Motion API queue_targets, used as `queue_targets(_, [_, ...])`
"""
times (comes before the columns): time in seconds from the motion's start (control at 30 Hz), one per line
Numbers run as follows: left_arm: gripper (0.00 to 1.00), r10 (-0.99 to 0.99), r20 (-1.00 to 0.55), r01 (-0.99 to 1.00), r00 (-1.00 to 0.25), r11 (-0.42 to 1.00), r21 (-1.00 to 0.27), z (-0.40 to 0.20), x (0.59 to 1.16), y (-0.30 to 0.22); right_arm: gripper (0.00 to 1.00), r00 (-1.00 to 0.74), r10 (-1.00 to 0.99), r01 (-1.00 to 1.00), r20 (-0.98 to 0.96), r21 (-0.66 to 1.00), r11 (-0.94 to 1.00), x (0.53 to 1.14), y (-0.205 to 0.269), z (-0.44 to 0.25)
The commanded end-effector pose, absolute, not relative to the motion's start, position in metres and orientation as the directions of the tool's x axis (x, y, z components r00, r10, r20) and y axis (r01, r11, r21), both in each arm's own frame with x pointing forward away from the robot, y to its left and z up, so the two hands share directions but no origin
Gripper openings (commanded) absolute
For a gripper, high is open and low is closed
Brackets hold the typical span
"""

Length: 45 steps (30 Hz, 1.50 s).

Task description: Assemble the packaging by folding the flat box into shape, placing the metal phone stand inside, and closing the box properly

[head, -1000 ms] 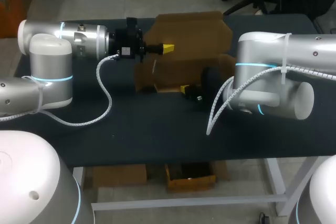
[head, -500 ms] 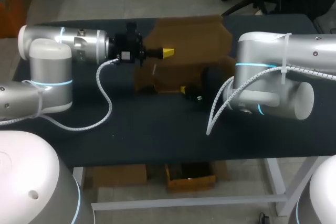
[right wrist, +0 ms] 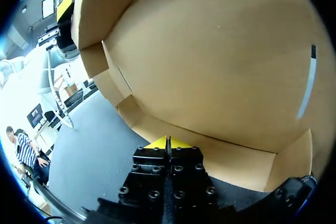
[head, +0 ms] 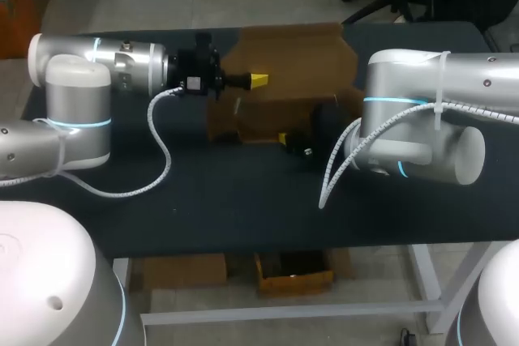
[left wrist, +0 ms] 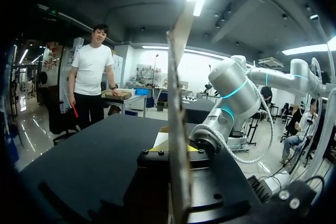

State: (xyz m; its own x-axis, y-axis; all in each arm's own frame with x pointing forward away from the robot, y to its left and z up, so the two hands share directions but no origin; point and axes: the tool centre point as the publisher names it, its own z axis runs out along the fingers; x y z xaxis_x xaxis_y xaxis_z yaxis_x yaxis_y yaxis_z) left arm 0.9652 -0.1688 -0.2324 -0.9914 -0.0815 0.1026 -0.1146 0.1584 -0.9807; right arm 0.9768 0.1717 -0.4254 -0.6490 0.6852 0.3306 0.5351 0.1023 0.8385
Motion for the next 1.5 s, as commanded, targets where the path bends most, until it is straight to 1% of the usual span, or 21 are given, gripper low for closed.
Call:
queue_targets(0.03, [0.00, -0.067, 0.112, -0.121, -0.991, 0.164, -0.979, -0.238, 0.972, -0.167, 0.00, -0.646, 0.689, 0.530, 0.327, 0.843, 0.097, 0.976, 0.174, -0.430])
queue_targets(1.5, [0.00, -0.063, 0.126, -0.135, -0.990, 0.183, -0.974, -0.239, 0.981, -0.166, 0.00, -0.646, 0.689, 0.530, 0.327, 0.843, 0.097, 0.976, 0.174, -0.430])
